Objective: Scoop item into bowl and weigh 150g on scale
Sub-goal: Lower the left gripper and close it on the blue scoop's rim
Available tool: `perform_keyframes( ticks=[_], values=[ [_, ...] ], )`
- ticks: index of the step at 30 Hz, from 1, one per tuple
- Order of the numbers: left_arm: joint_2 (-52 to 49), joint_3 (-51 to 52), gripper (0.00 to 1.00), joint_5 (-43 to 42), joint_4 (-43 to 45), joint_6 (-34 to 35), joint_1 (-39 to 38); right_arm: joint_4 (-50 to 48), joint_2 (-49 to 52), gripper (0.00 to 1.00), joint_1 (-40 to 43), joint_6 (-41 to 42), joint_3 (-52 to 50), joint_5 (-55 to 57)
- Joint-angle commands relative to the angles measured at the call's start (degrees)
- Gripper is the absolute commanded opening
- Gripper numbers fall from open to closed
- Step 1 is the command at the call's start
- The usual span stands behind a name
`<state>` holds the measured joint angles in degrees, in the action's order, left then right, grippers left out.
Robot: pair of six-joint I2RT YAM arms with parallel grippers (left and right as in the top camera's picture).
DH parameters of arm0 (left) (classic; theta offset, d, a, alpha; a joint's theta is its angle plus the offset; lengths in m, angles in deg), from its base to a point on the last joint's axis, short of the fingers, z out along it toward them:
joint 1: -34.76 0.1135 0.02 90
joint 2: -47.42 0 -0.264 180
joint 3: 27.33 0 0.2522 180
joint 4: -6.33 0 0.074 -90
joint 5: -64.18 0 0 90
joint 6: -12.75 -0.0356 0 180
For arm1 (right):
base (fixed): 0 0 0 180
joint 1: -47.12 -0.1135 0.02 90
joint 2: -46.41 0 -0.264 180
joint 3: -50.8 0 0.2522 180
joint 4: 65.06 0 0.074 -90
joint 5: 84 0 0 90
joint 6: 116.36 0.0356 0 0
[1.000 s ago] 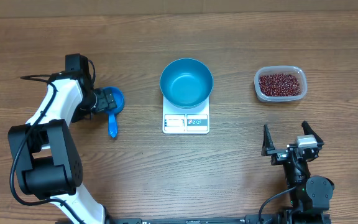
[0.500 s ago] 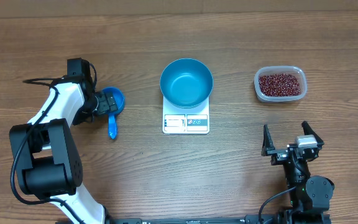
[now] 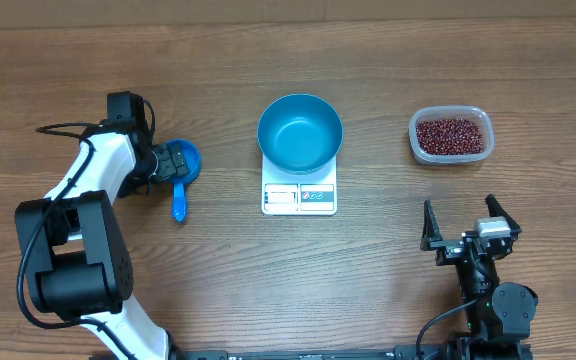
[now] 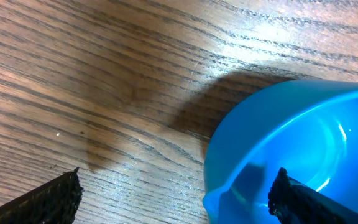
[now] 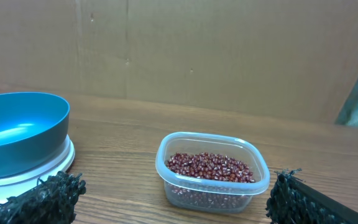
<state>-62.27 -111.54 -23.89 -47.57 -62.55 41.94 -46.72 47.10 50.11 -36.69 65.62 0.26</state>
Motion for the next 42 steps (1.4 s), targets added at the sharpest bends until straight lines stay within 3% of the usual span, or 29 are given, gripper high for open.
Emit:
perform_keyframes(
  ticks=[1, 3, 10, 27, 34, 42],
  values=[
    [-0.7, 0.6, 1.00, -0.4, 0.3, 0.6, 0.3, -0.2, -0.5, 1.00, 0.2, -0.2, -0.6, -0.3],
    [-0.7, 0.6, 0.97, -0.5, 0.4, 0.6, 0.3, -0.2, -0.5, 1.00, 0.2, -0.2, -0.6, -0.3],
    [-0.7, 0.6, 0.68, -0.5, 0.6, 0.6, 0.3, -0.2, -0.5, 1.00, 0.2, -0.2, -0.6, -0.3],
    [-0.7, 0.6, 0.22, -0.5, 0.6, 0.6, 0.3, -0.2, -0.5, 1.00, 0.2, -0.2, -0.6, -0.3],
    [-0.7, 0.6, 0.06, -0.5, 0.6, 0.8, 0.3, -0.2, -0.5, 1.00, 0.2, -0.2, -0.6, -0.3],
    [-0.7, 0.6, 0.04, -0.5, 0.6, 0.8, 0.3, -0.2, -0.5, 1.00, 0.2, -0.2, -0.6, -0.3]
  ],
)
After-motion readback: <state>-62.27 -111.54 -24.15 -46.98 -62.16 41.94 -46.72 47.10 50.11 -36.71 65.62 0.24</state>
